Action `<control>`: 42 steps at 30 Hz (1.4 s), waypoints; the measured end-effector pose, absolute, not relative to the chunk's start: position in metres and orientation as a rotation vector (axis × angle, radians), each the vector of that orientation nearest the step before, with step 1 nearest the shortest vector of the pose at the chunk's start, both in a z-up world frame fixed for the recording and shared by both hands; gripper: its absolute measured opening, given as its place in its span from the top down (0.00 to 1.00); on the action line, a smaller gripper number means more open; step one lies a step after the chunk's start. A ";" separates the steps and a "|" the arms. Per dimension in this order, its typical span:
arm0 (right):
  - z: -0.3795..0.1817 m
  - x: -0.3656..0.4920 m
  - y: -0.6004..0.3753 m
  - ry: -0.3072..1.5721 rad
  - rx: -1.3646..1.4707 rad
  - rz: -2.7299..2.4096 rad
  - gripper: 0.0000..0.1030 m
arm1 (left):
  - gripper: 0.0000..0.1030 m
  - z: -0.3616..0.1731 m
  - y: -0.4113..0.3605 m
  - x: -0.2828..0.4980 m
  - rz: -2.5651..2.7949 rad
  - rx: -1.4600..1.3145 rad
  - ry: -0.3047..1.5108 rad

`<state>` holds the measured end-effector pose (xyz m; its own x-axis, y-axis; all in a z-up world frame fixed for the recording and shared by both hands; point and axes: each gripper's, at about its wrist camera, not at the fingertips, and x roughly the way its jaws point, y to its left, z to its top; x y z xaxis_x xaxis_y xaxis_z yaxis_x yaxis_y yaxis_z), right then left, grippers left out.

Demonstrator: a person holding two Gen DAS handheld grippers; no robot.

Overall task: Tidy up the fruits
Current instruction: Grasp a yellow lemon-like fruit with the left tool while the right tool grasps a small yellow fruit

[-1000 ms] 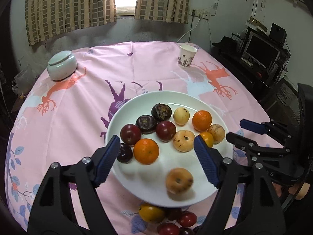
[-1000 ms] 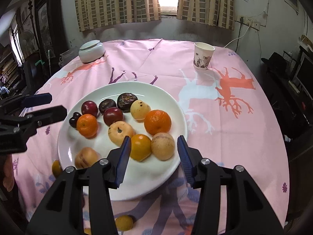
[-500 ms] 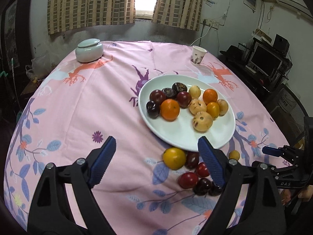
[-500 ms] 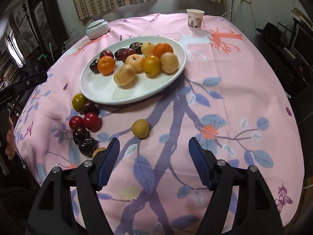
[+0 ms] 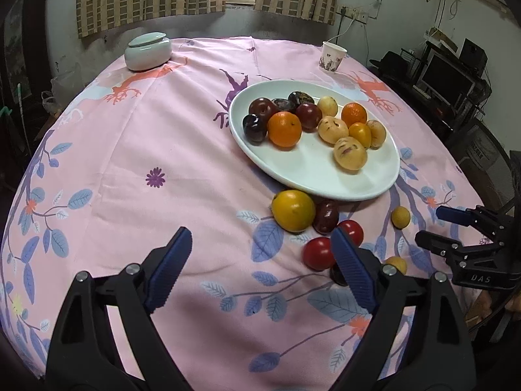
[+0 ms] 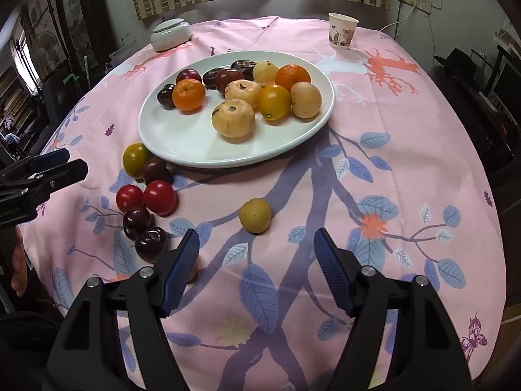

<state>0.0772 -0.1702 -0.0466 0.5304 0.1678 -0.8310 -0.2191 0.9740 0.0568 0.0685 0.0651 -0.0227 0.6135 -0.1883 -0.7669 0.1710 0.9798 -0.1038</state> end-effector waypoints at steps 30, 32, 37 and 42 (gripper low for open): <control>-0.067 0.088 -0.186 1.028 0.067 0.283 0.75 | 0.13 -0.069 0.047 0.125 -0.242 -0.021 1.030; -0.069 0.090 -0.187 1.033 0.084 0.290 0.75 | 0.19 -0.072 0.052 0.131 -0.254 -0.069 1.053; -0.073 0.092 -0.187 1.046 0.106 0.301 0.75 | 0.61 -0.068 0.030 0.125 -0.282 -0.001 1.009; -0.066 0.088 -0.184 1.024 0.084 0.298 0.75 | 0.61 -0.065 0.037 0.122 -0.300 -0.055 1.004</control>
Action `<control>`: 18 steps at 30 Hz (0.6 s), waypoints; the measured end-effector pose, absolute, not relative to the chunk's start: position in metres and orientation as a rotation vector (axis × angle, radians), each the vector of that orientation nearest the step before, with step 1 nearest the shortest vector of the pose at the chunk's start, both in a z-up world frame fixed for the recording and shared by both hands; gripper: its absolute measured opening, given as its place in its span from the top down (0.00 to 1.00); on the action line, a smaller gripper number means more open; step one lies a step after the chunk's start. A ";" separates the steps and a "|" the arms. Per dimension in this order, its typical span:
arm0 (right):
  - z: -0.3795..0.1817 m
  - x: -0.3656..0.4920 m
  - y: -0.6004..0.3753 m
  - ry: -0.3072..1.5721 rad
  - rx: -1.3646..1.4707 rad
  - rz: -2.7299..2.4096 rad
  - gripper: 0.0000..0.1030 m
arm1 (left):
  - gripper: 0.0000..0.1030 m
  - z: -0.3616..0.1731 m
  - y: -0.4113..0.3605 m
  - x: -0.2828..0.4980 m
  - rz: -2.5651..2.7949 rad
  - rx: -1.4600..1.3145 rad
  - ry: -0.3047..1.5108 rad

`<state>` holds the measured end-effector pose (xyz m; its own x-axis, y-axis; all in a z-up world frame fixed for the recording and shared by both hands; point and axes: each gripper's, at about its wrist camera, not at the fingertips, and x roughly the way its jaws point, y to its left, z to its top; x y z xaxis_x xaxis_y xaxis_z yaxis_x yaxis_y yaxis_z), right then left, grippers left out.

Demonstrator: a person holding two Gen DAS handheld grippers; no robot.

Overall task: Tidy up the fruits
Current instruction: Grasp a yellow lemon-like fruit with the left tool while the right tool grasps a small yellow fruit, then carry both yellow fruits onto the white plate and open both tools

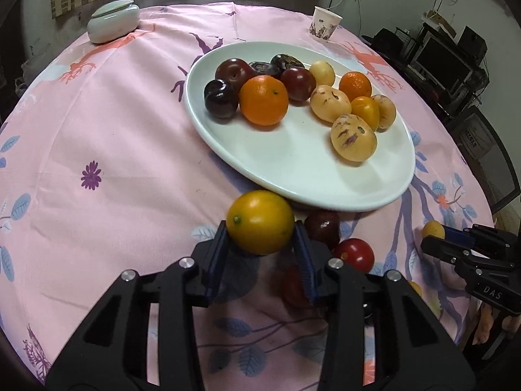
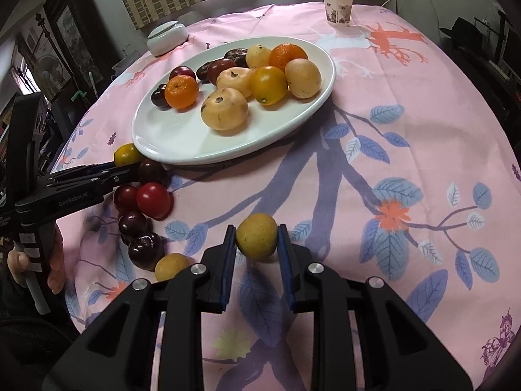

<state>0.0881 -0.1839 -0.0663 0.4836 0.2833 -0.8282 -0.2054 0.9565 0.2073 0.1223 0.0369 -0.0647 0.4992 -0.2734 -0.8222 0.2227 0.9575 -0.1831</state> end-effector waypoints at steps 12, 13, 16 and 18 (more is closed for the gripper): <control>-0.051 0.087 -0.164 0.995 0.046 0.329 0.75 | 0.61 -0.026 0.040 0.071 -0.332 -0.019 0.896; -0.050 0.086 -0.162 0.993 0.043 0.333 0.75 | 0.61 -0.024 0.040 0.069 -0.337 -0.021 0.894; -0.047 0.087 -0.158 0.986 0.037 0.344 0.75 | 0.61 -0.019 0.041 0.068 -0.342 -0.027 0.887; -0.043 0.089 -0.154 0.978 0.029 0.354 0.75 | 0.61 -0.015 0.042 0.073 -0.341 -0.027 0.890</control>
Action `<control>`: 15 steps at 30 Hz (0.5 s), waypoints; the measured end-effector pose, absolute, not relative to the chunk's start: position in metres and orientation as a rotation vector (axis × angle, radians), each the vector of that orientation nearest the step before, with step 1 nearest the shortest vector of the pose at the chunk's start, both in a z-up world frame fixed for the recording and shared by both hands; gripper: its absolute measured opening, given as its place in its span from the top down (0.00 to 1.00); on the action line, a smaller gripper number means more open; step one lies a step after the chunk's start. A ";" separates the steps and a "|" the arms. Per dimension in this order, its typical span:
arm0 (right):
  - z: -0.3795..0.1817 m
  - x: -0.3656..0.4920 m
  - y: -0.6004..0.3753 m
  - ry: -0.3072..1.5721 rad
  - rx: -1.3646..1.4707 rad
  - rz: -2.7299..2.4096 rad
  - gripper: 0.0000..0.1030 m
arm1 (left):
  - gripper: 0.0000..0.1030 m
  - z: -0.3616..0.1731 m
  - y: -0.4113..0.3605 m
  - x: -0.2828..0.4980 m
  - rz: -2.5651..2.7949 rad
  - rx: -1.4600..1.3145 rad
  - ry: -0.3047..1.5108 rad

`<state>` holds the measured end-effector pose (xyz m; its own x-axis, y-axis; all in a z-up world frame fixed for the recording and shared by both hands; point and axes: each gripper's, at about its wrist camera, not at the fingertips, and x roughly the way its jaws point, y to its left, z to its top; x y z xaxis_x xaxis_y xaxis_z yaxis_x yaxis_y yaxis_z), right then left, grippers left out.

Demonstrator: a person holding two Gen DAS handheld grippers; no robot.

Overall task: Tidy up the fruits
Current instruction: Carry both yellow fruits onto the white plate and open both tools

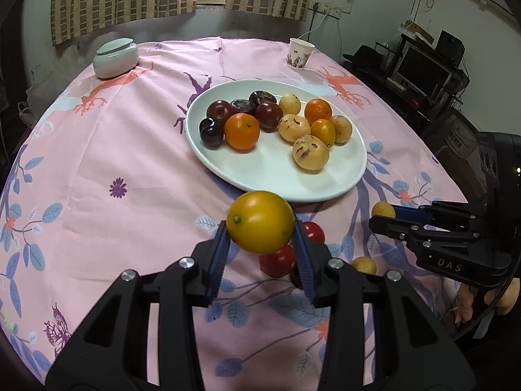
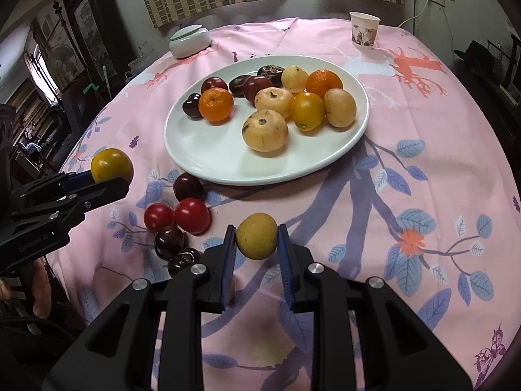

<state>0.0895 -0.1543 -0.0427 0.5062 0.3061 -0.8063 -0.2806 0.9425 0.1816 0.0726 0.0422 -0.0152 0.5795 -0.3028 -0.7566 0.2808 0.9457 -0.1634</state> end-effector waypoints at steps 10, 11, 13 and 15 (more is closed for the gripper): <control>-0.006 0.148 -0.121 0.887 -0.050 0.447 0.75 | 0.61 0.000 0.038 0.147 -0.303 0.022 0.923; -0.005 0.156 -0.116 0.881 -0.065 0.445 0.75 | 0.61 -0.004 0.037 0.156 -0.292 0.025 0.935; -0.007 0.174 -0.108 0.883 -0.091 0.440 0.75 | 0.61 -0.010 0.034 0.171 -0.273 0.027 0.954; -0.011 0.186 -0.104 0.888 -0.099 0.436 0.75 | 0.61 -0.014 0.032 0.179 -0.274 0.022 0.968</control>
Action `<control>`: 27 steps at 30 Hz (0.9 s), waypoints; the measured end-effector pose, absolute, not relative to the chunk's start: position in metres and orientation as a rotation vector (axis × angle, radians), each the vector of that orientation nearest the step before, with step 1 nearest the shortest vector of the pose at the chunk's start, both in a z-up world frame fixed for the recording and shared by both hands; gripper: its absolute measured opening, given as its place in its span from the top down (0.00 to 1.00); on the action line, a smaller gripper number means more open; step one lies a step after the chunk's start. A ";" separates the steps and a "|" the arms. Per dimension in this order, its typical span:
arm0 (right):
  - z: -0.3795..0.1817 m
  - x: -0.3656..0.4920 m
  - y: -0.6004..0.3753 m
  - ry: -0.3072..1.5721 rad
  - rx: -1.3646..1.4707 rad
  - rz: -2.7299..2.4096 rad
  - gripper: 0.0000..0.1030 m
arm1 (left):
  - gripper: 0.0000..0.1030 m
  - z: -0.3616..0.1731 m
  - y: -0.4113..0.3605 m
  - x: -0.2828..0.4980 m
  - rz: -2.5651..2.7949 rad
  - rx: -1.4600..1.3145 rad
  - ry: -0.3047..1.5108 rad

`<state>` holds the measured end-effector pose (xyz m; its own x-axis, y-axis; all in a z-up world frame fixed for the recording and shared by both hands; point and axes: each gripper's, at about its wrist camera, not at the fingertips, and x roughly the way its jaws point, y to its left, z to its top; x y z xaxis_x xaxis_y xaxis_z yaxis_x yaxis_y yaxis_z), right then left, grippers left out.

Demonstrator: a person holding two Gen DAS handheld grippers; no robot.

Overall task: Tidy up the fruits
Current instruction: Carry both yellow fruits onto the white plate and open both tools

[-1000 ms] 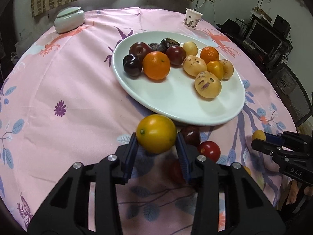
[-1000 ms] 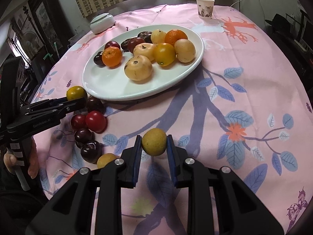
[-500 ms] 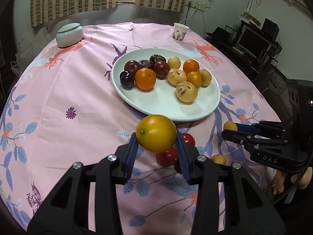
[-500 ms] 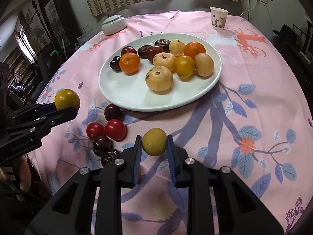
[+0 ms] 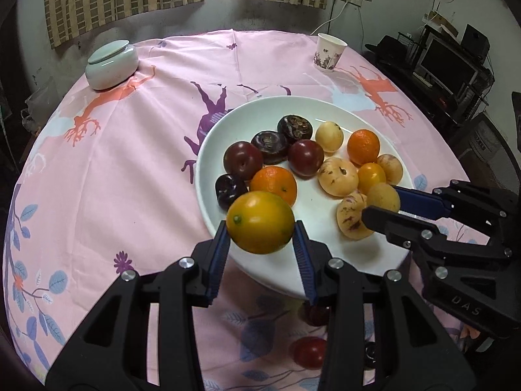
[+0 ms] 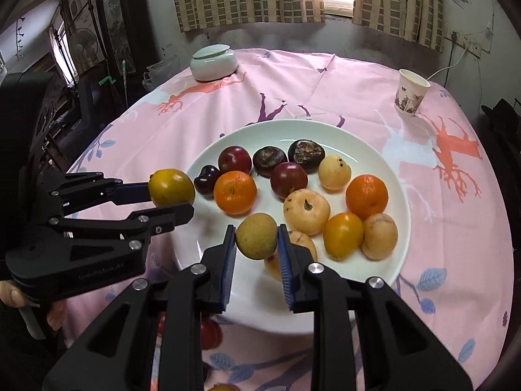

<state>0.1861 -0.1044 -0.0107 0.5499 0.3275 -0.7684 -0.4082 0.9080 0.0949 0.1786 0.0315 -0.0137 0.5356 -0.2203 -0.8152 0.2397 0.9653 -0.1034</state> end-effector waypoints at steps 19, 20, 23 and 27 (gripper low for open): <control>-0.011 0.210 -0.112 0.858 -0.114 0.367 0.47 | 0.35 0.006 0.038 0.189 -0.268 -0.009 0.908; -0.006 0.206 -0.114 0.845 -0.122 0.362 0.47 | 0.35 0.011 0.040 0.185 -0.267 -0.011 0.894; 0.007 0.188 -0.121 0.808 -0.149 0.335 0.47 | 0.33 0.024 0.047 0.167 -0.262 -0.006 0.852; 0.014 0.164 -0.131 0.825 -0.151 0.341 0.46 | 0.28 0.032 0.053 0.142 -0.271 -0.016 0.813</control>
